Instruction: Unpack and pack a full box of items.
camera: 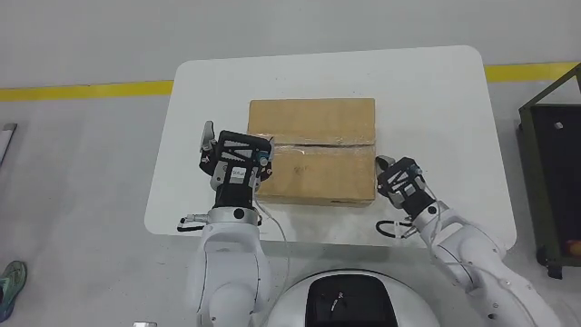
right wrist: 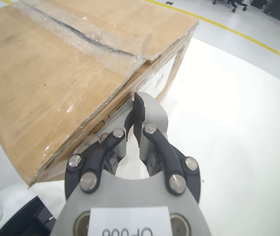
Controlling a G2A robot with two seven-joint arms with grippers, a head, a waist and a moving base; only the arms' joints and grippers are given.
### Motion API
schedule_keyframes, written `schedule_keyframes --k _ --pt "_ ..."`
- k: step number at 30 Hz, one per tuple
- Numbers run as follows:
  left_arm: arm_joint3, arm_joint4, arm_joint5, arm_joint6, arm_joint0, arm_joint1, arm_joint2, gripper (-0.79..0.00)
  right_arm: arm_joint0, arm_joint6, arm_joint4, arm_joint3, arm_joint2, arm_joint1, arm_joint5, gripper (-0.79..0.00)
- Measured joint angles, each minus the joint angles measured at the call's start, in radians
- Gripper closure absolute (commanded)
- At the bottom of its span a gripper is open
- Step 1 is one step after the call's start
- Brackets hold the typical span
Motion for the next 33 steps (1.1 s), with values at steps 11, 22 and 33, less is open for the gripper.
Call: schedule_keyframes --k 11,22,33 --pt "0.0 -0.001 -0.001 0.001 0.0 0.0 0.001 -0.785 -0.22 -0.065 0.087 -0.2 0.279 0.019 0.069 0.0" --pt "0.075 -0.101 -0.072 -0.027 -0.127 -0.021 0.22 -0.785 -0.37 -0.116 0.132 -0.237 0.487 0.024 0.066 0.0" --pt "0.226 -0.199 -0.114 -0.203 -0.254 -0.054 0.355 -0.785 -0.4 -0.137 0.128 -0.237 0.523 0.02 0.066 0.0"
